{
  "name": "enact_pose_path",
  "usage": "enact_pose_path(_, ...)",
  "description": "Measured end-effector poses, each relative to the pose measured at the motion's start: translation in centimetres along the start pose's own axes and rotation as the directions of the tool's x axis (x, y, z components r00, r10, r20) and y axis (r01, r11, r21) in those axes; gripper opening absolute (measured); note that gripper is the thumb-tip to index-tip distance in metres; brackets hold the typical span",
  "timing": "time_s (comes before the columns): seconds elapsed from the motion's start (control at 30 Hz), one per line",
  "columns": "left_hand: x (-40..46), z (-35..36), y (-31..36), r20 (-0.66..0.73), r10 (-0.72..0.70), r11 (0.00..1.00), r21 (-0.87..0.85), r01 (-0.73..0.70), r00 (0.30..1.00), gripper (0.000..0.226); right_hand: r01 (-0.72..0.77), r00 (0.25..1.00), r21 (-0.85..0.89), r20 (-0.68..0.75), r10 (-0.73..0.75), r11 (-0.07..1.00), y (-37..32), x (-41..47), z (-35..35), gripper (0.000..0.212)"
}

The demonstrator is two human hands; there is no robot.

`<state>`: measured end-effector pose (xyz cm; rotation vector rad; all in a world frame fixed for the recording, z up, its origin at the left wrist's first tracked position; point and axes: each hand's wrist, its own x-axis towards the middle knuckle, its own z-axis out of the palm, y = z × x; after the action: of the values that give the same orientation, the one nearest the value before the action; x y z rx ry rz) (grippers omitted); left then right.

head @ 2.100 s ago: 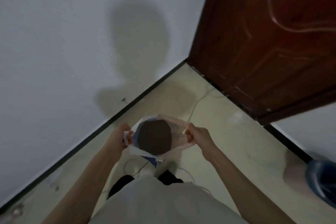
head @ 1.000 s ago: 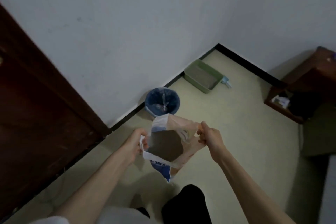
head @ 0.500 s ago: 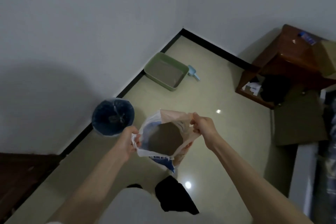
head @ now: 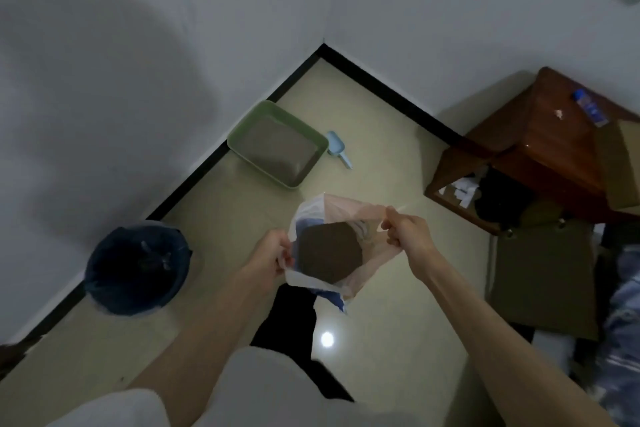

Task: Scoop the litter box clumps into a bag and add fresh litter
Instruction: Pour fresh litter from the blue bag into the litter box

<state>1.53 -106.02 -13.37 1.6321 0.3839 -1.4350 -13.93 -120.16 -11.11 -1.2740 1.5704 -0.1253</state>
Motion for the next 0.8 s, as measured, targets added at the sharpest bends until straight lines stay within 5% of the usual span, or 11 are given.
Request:
enact_pose_path(0.23,7.4,7.3,4.2,-0.121,-0.082,0.997,-0.008,0.082,0.989,0.022,-0.081,0.995,-0.082,0.048,0.085,0.993,-4.1,12.2,-2.3,0.039)
enact_pose_path(0.5,16.8,14.2,7.9,-0.238,-0.046,0.996,-0.083,0.027,0.97,0.015,0.037,0.979,-0.251,0.203,0.015,0.967,-6.8,26.9,-2.1,0.042)
enact_pose_path(0.67,23.8,17.0,6.9,-0.333,-0.187,0.935,-0.348,0.064,0.924,0.006,0.141,0.936,-0.388,0.351,0.005,0.911,-5.2,36.4,-1.6,0.04)
enact_pose_path(0.8,29.2,18.4,5.4,-0.321,-0.175,0.954,-0.289,0.08,0.931,0.006,0.198,0.904,-0.43,0.427,0.005,0.881,-3.3,42.6,-0.2,0.042)
